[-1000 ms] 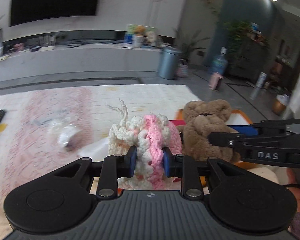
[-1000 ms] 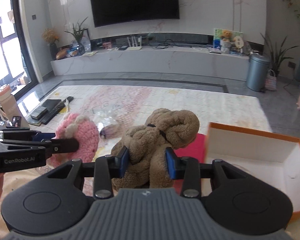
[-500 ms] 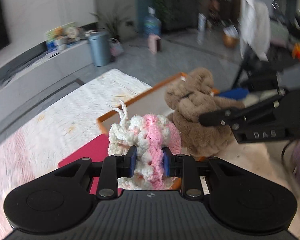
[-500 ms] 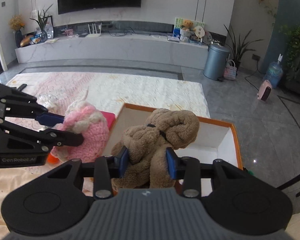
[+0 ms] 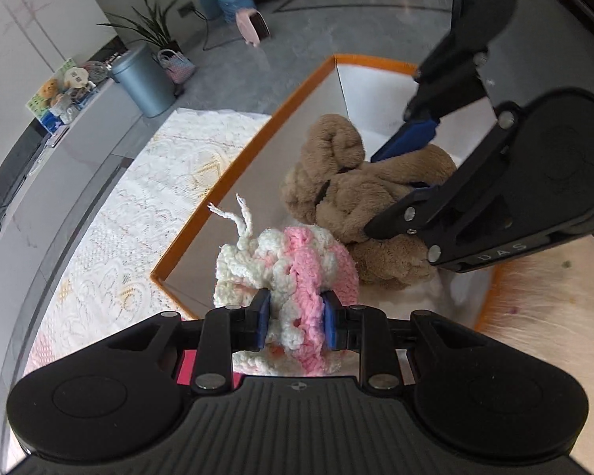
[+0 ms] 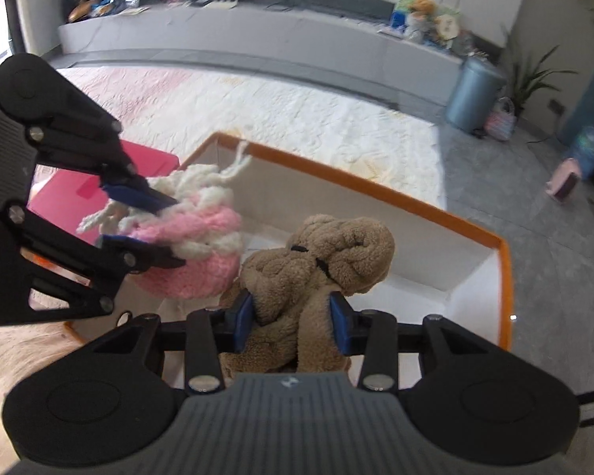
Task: Organize soft objects
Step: 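Carry the knitted item and plush bear into the shoebox and open both tools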
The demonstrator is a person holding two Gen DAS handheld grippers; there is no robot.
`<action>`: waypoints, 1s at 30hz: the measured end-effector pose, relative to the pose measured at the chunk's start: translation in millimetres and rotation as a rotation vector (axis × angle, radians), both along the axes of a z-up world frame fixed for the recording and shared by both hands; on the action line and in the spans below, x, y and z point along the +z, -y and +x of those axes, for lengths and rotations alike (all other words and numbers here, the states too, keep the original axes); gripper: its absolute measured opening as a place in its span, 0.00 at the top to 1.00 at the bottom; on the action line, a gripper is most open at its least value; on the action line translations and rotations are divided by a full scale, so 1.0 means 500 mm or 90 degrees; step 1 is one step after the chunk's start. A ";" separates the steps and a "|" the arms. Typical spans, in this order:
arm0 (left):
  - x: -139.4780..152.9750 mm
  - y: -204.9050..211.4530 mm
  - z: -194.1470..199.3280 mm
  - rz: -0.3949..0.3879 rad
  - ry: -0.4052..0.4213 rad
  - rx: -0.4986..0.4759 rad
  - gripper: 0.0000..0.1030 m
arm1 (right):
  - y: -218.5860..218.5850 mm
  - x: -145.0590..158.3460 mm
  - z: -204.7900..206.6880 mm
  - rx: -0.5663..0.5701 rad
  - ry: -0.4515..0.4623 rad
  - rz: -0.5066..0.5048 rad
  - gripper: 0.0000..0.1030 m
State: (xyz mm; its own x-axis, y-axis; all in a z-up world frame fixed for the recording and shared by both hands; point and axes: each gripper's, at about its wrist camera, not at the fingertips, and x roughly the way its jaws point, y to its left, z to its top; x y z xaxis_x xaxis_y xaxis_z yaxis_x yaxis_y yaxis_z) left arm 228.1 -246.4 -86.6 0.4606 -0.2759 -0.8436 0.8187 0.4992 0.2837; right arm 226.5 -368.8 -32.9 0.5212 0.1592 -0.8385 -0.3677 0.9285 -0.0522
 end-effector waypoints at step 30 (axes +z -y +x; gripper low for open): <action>-0.012 0.004 0.074 -0.003 -0.033 0.067 0.67 | 0.074 0.008 0.123 -0.104 -0.019 0.039 0.58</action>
State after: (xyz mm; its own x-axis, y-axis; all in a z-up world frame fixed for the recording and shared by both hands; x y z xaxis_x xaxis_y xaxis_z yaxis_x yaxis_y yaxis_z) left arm 265.0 -248.4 -92.5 0.4429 -0.2328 -0.8659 0.7756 0.5839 0.2398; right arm 287.7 -405.8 -28.8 0.5189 0.1257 -0.8455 -0.2125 0.9771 0.0149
